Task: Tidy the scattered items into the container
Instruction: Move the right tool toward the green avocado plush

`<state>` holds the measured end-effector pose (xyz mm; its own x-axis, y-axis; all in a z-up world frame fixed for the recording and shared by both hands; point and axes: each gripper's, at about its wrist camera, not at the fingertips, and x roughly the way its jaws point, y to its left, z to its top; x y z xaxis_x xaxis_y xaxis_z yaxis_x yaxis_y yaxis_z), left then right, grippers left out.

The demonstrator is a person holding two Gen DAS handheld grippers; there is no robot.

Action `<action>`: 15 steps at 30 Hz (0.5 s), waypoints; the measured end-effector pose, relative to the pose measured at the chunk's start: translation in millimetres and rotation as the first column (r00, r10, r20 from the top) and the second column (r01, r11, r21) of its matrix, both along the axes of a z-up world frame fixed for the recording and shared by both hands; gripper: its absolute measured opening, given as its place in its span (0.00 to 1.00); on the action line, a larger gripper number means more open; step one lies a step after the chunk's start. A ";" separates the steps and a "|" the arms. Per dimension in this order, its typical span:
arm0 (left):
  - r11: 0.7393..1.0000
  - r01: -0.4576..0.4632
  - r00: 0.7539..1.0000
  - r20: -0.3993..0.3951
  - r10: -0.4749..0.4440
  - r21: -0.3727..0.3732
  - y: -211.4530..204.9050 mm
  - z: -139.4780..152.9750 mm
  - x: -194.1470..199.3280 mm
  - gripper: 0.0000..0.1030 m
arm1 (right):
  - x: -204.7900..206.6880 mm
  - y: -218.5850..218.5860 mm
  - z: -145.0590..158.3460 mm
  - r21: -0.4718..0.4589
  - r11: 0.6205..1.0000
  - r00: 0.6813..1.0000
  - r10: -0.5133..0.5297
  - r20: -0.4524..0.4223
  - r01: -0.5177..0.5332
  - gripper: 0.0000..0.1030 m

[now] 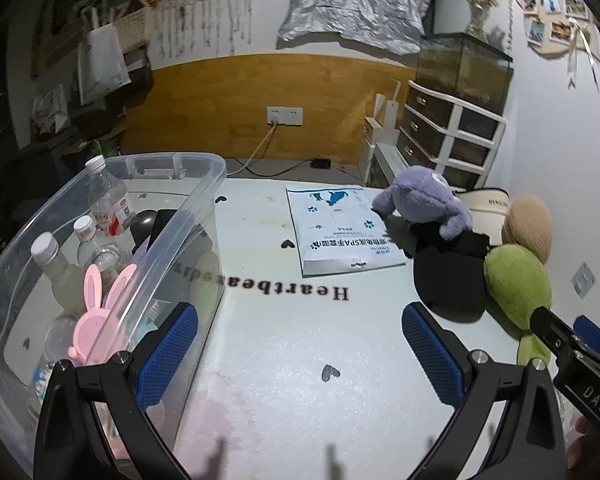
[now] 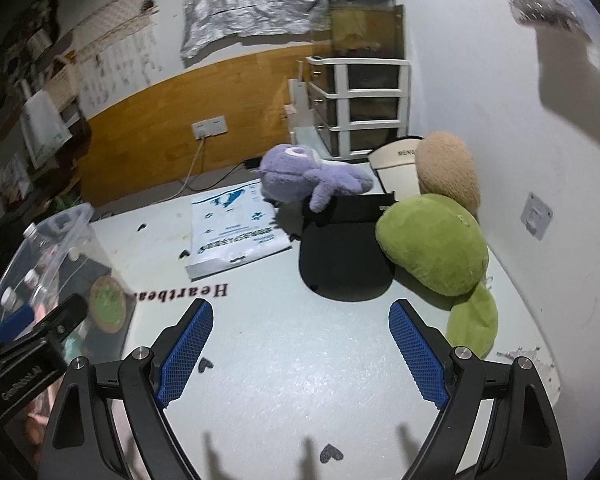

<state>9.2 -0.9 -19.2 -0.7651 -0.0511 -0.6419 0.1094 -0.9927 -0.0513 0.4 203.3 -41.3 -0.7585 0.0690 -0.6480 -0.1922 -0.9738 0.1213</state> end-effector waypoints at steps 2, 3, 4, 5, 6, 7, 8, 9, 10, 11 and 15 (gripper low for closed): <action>1.000 -0.003 1.000 0.000 0.003 0.012 2.9 -3.2 0.8 0.99 | 2.2 0.8 -1.5 0.017 1.000 0.999 -0.022 -0.024 0.022 0.87; 1.000 0.002 1.000 0.006 -0.002 0.013 5.3 -5.2 0.8 0.99 | 4.6 -0.5 -2.6 0.032 0.999 0.999 -0.029 -0.030 0.030 0.87; 1.000 0.010 1.000 0.012 -0.010 0.011 8.3 -6.1 1.3 0.99 | 5.9 -1.2 -3.7 0.040 0.999 0.999 -0.030 -0.024 0.031 0.87; 1.000 0.023 1.000 0.011 -0.023 0.006 12.3 -6.0 3.5 0.99 | 8.6 -0.9 -4.1 0.040 0.999 0.999 -0.028 -0.022 0.029 0.87; 0.999 0.034 0.999 0.007 -0.034 0.006 14.7 -5.2 5.0 0.99 | 11.7 -0.1 -3.8 0.037 0.999 0.999 -0.027 -0.028 0.028 0.87; 0.998 0.054 0.999 -0.001 -0.054 0.012 17.4 -4.2 7.4 0.99 | 12.8 1.4 -2.8 0.034 0.999 0.999 -0.028 -0.033 0.029 0.87; 0.997 0.070 0.998 -0.005 -0.070 0.019 20.3 -3.6 8.1 0.99 | 16.6 4.7 -1.0 0.017 1.000 0.999 -0.022 -0.049 0.023 0.87; 0.996 0.081 0.997 -0.007 -0.081 0.022 22.0 -3.5 8.7 0.99 | 19.1 7.4 0.7 -0.003 1.000 0.998 -0.010 -0.063 0.010 0.87; 0.995 0.095 0.995 -0.003 -0.095 0.026 24.2 -3.9 8.6 0.99 | 21.0 9.9 2.2 -0.017 1.000 0.997 0.001 -0.073 -0.002 0.87; 0.994 0.105 0.994 0.003 -0.105 0.027 26.4 -4.6 8.6 0.99 | 22.0 11.4 2.7 -0.022 1.000 0.997 0.007 -0.075 -0.009 0.87; 0.991 0.130 0.991 0.037 -0.131 0.027 34.3 -8.4 8.0 0.99 | 26.3 15.2 0.7 0.008 1.000 0.999 -0.002 -0.050 0.003 0.87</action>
